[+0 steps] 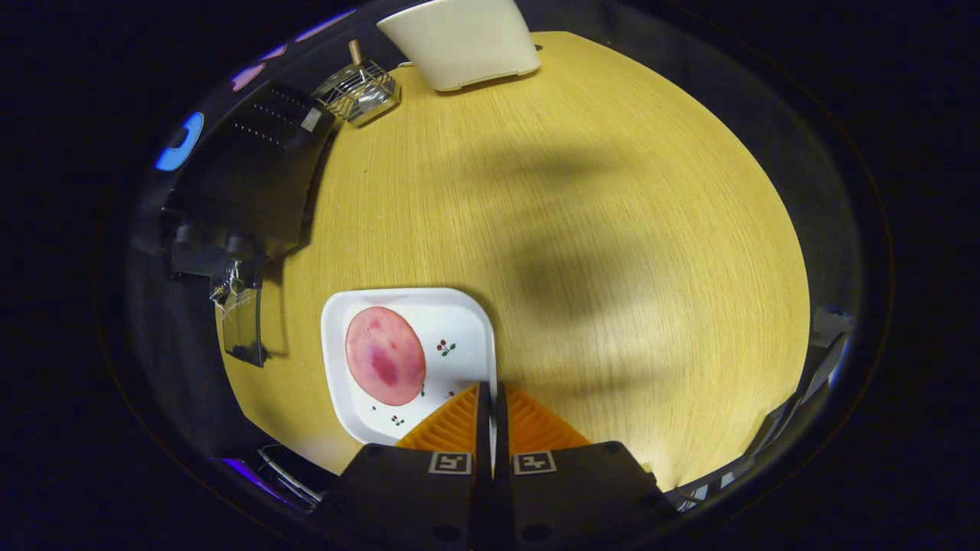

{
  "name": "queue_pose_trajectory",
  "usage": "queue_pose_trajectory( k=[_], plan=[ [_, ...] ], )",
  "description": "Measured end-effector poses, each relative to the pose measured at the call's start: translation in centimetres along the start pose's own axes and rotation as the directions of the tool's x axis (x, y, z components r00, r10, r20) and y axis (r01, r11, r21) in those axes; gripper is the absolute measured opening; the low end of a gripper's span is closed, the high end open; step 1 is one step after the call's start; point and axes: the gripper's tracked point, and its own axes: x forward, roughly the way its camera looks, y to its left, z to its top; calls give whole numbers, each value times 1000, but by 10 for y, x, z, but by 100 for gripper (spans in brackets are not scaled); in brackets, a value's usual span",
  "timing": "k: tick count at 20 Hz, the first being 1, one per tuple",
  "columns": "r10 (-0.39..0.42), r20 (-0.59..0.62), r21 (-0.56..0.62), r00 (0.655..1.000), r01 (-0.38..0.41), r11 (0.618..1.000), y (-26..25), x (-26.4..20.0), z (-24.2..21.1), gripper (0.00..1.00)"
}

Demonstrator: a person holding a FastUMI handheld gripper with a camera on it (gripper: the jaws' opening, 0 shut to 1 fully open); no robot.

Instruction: Open the toaster oven, put the food inside, and close the toaster oven door.

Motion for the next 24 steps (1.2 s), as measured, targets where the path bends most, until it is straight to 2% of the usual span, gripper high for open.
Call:
queue_pose_trajectory(
  k=[3,7,14,19,24],
  plan=[
    [151,59,109,987,-157,982,8,-8,-1,5],
    [242,120,185,963,-261,947,12,-13,-4,5],
    [339,172,232,925,-373,899,56,-45,-32,5],
    [369,191,243,910,-408,880,111,-59,-50,5],
    [405,261,290,877,-471,833,180,-66,-60,5]
  ],
)
